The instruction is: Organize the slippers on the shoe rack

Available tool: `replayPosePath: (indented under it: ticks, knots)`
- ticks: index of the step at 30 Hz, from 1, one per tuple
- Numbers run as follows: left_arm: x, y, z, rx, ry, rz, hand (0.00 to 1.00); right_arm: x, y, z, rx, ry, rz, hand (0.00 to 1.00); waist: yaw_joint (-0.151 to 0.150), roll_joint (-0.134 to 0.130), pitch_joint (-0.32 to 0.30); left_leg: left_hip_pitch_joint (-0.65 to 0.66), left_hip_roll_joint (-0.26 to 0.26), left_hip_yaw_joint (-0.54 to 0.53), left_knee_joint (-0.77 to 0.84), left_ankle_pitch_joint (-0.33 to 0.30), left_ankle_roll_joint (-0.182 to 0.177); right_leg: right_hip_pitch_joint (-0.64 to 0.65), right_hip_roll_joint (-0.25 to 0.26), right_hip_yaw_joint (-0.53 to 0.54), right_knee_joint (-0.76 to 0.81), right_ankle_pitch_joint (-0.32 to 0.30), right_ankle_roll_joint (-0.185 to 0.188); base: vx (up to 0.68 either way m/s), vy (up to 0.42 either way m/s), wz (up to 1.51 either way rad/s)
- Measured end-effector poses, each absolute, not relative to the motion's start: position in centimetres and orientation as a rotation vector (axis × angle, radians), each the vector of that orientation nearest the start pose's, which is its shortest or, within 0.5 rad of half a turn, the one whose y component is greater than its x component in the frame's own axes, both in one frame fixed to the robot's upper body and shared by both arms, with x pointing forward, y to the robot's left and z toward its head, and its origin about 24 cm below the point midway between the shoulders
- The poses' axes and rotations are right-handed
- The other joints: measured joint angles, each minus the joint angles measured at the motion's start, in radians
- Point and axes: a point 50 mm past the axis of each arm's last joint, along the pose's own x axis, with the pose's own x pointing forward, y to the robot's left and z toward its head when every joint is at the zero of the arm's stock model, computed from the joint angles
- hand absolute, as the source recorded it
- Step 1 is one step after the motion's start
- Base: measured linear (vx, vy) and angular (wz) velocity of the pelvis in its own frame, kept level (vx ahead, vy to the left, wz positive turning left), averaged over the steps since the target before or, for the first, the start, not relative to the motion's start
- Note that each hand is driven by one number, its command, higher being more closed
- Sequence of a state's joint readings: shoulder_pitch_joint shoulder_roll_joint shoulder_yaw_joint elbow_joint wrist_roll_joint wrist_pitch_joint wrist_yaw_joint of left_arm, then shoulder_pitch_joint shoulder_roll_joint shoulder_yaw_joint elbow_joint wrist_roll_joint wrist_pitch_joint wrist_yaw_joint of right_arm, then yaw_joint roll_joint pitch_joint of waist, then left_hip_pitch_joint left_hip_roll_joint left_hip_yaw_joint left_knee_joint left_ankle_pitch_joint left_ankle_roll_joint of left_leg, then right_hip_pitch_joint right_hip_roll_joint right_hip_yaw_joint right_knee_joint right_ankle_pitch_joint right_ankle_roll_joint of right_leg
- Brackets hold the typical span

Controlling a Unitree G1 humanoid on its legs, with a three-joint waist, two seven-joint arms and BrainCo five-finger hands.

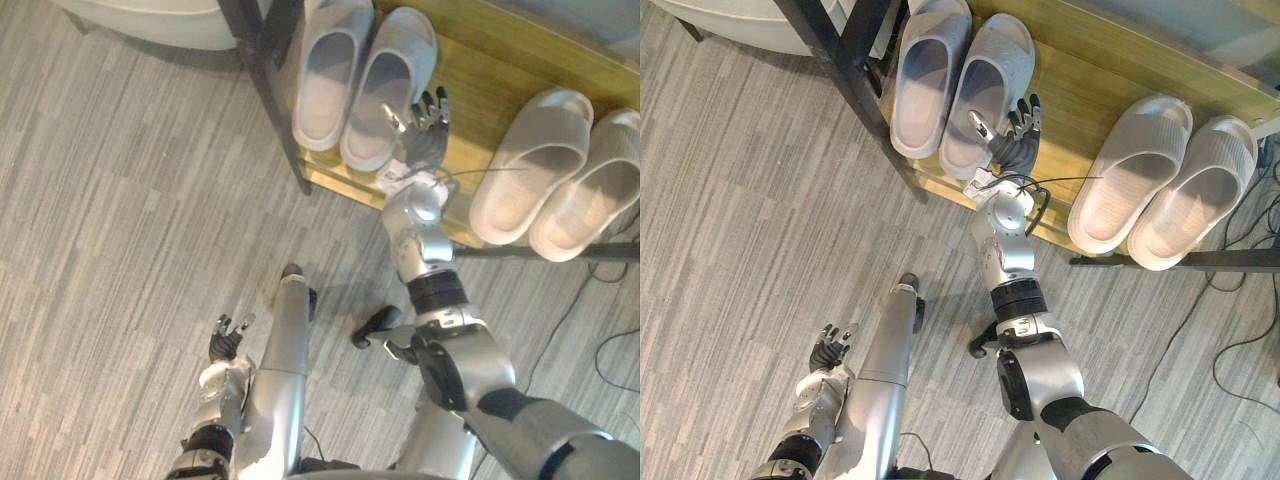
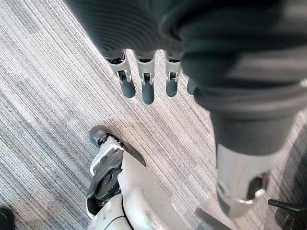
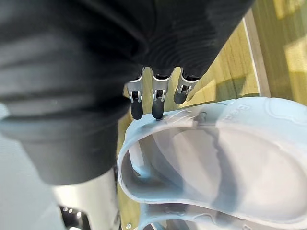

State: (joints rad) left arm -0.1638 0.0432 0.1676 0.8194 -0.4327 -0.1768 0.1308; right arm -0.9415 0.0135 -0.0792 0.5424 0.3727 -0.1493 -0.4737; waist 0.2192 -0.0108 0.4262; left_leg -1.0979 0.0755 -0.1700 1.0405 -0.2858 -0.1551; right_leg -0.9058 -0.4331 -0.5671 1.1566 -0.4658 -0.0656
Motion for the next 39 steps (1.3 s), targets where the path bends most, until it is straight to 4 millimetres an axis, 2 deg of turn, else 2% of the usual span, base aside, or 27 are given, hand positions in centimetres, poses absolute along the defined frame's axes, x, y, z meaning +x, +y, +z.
replayPosePath:
  ticks: [6, 12, 19, 22, 26, 27, 30, 35, 37, 39]
  knots:
    - [23.3, 19.6, -8.4, -0.384, 0.490, 0.429, 0.00, 38.6, -11.8, 21.8, 0.464, -0.386, -0.250, 0.00, 0.000, 0.001, -0.001, 0.010, 0.005, 0.009, 0.000, 0.003, -0.005, 0.002, 0.003, 0.009, -0.003, 0.006, -0.010, -0.02, 0.028, -0.03]
    - [23.4, 19.4, -8.4, -0.399, 0.485, 0.433, 0.00, 38.2, -13.2, 20.8, 0.413, -0.392, -0.296, 0.00, -0.013, 0.001, -0.001, 0.074, 0.024, 0.030, -0.013, -0.004, 0.009, 0.056, 0.019, 0.019, -0.029, 0.011, -0.010, -0.03, 0.032, -0.09]
    - [23.4, 19.7, -8.3, -0.394, 0.473, 0.439, 0.00, 36.6, -14.2, 19.6, 0.312, -0.427, -0.335, 0.00, -0.033, 0.001, -0.001, 0.133, 0.038, 0.044, -0.025, -0.005, 0.010, 0.112, 0.032, 0.023, -0.051, 0.020, -0.001, -0.02, 0.029, -0.04]
    - [23.5, 19.6, -8.1, -0.392, 0.464, 0.428, 0.00, 35.0, -13.6, 18.3, 0.196, -0.450, -0.303, 0.00, -0.050, 0.000, -0.001, 0.215, 0.042, 0.060, -0.065, -0.007, 0.015, 0.189, 0.034, 0.019, -0.091, 0.028, 0.002, 0.00, 0.030, -0.01]
    - [22.0, 19.8, -8.9, -0.332, 0.496, 0.383, 0.00, 32.2, -12.5, 14.6, 0.064, -0.414, -0.204, 0.00, -0.080, -0.007, -0.007, 0.385, 0.108, 0.168, -0.192, 0.013, 0.053, 0.352, 0.053, -0.002, -0.217, 0.059, 0.034, 0.05, 0.017, 0.06]
    - [21.2, 20.0, -9.4, -0.302, 0.520, 0.367, 0.00, 31.4, -12.4, 12.8, 0.039, -0.364, -0.176, 0.00, -0.093, -0.020, -0.016, 0.442, 0.110, 0.191, -0.252, 0.035, 0.051, 0.399, 0.056, -0.004, -0.262, 0.075, 0.045, 0.10, 0.029, 0.17]
    - [18.9, 20.3, -10.8, -0.225, 0.607, 0.333, 0.00, 29.6, -12.0, 8.2, -0.031, -0.212, -0.101, 0.00, -0.103, -0.040, -0.069, 0.558, 0.108, 0.221, -0.387, 0.070, 0.044, 0.494, 0.098, -0.009, -0.411, 0.140, 0.055, 0.10, 0.055, -0.08]
    - [17.1, 20.6, -12.2, -0.095, 0.719, 0.232, 0.00, 26.6, -13.8, 1.3, -0.101, 0.051, -0.067, 0.00, -0.135, -0.080, -0.141, 0.769, 0.078, 0.276, -0.628, 0.145, 0.046, 0.654, 0.144, -0.006, -0.646, 0.239, 0.089, 0.16, 0.076, -0.14]
    - [16.1, 20.1, -12.8, -0.065, 0.763, 0.195, 0.00, 25.2, -15.0, -1.6, -0.159, 0.171, -0.072, 0.00, -0.167, -0.077, -0.187, 0.836, 0.066, 0.296, -0.723, 0.175, 0.052, 0.714, 0.168, -0.011, -0.748, 0.283, 0.107, 0.20, 0.093, -0.06]
    - [15.7, 19.3, -13.1, -0.052, 0.781, 0.153, 0.00, 23.6, -16.1, -3.7, -0.170, 0.269, -0.098, 0.00, -0.175, -0.066, -0.208, 0.904, 0.056, 0.314, -0.803, 0.198, 0.055, 0.772, 0.193, -0.006, -0.842, 0.328, 0.117, 0.20, 0.063, -0.19]
